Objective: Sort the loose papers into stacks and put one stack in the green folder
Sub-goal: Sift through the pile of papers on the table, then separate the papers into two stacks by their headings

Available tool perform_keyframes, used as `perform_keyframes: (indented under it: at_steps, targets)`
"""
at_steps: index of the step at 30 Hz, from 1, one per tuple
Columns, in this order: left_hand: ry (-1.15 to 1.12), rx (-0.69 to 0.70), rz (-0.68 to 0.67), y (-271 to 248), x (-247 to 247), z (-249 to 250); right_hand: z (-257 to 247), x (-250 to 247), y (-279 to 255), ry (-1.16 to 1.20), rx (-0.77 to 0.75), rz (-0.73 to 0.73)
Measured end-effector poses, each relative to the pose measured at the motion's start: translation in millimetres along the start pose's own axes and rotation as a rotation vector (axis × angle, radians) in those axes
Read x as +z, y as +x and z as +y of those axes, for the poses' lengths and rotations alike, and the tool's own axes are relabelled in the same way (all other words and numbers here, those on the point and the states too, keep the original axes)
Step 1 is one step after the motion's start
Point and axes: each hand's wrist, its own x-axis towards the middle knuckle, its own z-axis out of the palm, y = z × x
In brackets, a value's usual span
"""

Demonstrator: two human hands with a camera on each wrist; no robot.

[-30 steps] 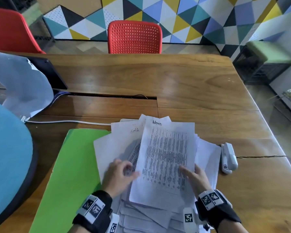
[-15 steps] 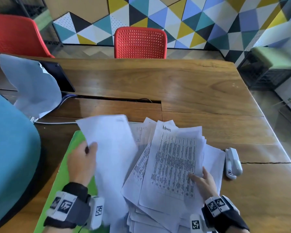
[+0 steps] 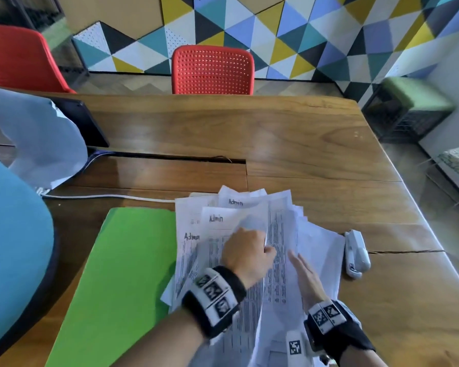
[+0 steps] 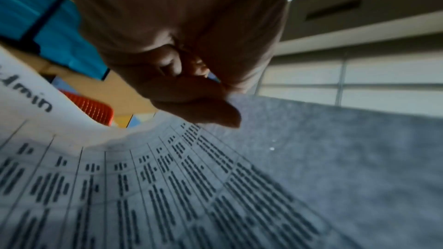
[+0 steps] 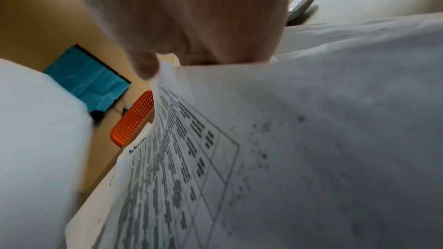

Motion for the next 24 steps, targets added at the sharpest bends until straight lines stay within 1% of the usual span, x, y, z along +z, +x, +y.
perform_keyframes:
  at_steps: [1,3,4,5,6,8,10,11,12,14,17,19,20,21,23,24]
  targets:
    - [-0.047,-0.021,-0.050,5.6,19.0,0.1,-3.2,-0.5,-3.8,0.050,0.022,-0.059]
    - [-0.230,-0.079,-0.183,8.8,45.6,1.6,-7.8,-1.3,-11.0,0.142,0.043,-0.116]
    - [-0.326,-0.113,-0.247,7.3,52.9,1.4,-10.4,-0.2,-14.3,0.147,0.036,-0.113]
    - [-0.385,-0.137,-0.259,4.5,55.3,-1.2,-6.8,-1.1,-12.0,0.129,0.000,-0.104]
    - [-0.413,-0.156,-0.218,2.2,56.2,-8.3,-6.3,-1.5,-12.6,0.076,-0.031,-0.099]
    - [-0.410,-0.233,-0.004,-1.9,49.2,-32.6,1.0,-6.2,-5.5,0.008,-0.079,-0.091]
    - [-0.362,-0.400,0.198,-7.6,36.9,-69.1,1.7,-6.2,-5.3,-0.006,-0.054,-0.135]
    - [-0.365,-0.481,0.238,-11.4,31.2,-86.9,0.0,-3.7,-6.4,0.010,-0.050,-0.153]
    - [-0.409,-0.540,0.240,-15.6,26.4,-103.2,-2.8,0.2,-8.7,0.025,-0.057,-0.170]
    - [-0.569,-0.588,0.223,-25.6,14.5,-125.8,-15.3,8.2,-16.4,0.008,-0.082,-0.235]
    - [-0.845,-0.557,0.219,-39.3,-10.6,-144.1,-39.4,14.0,-34.8,0.057,-0.168,-0.379]
    - [-0.953,-0.500,0.149,-43.8,-26.3,-144.4,-56.9,15.6,-49.1,0.113,-0.247,-0.460]
    - [-0.984,-0.460,0.110,-44.3,-35.2,-136.2,-66.7,18.5,-56.6,0.109,-0.310,-0.457]
    - [-1.019,-0.405,0.098,-44.3,-44.2,-123.2,-75.3,22.2,-61.6,0.090,-0.397,-0.436]
    - [-1.042,-0.284,0.136,-41.9,-63.4,-89.8,-92.0,32.5,-70.7,0.049,-0.564,-0.340]
    - [-1.037,-0.235,0.178,-40.0,-72.3,-74.9,-99.0,38.3,-74.1,0.011,-0.646,-0.278]
